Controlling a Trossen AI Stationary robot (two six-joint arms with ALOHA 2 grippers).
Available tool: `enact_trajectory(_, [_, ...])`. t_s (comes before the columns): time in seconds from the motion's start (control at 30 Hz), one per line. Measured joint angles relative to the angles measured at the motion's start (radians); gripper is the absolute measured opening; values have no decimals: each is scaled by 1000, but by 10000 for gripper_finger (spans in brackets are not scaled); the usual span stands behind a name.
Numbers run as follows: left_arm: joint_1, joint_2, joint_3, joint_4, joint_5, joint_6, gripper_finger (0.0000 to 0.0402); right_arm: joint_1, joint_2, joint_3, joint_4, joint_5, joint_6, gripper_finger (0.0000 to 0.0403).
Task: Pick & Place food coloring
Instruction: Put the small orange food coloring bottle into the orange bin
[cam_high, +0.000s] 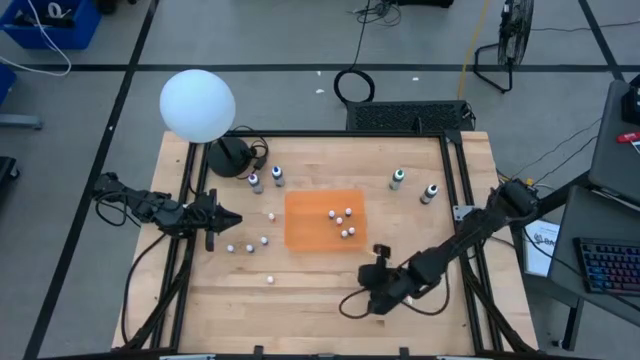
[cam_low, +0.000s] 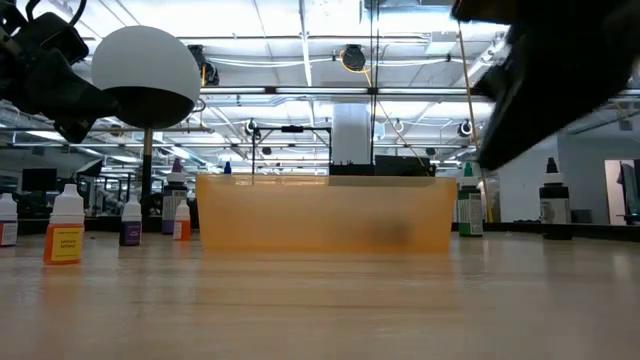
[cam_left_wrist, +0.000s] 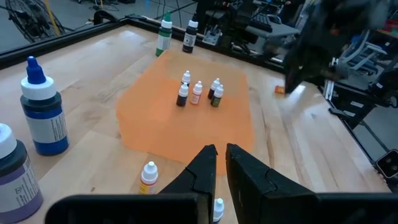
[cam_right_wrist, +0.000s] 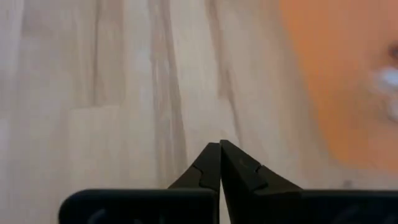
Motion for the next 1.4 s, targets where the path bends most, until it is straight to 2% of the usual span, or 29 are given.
enact_trajectory(0.1, [0, 0, 0, 3, 0, 0, 42, 17, -4, 177, -436, -15, 174, 0])
enact_trajectory(0.17, [0, 0, 0, 3, 0, 0, 42, 30, 6, 284, -658, -77, 315, 0])
enact_trajectory(0.27, [0, 0, 0, 4, 0, 0, 42, 57, 18, 360, -892, -288, 566, 0])
enact_trajectory(0.37, [0, 0, 0, 4, 0, 0, 42, 110, 16, 336, -1024, -483, 753, 0])
enact_trajectory(0.5, [0, 0, 0, 4, 0, 0, 42, 204, 17, 230, -975, -584, 868, 0])
enact_trajectory(0.63, [0, 0, 0, 4, 0, 0, 42, 252, 18, 102, -758, -623, 960, 0])
enact_trajectory(0.8, [0, 0, 0, 4, 0, 0, 42, 277, 17, -14, -607, -655, 1064, 0])
enact_trajectory(1.2, [0, 0, 0, 3, 0, 0, 42, 283, 16, -55, -615, -711, 1078, 5])
enact_trajectory(1.3, [0, 0, 0, 3, 0, 0, 42, 286, 16, -55, -623, -738, 1053, 29])
enact_trajectory(1.4, [0, 0, 0, 3, 0, 0, 42, 286, 16, -55, -633, -760, 1085, 72])
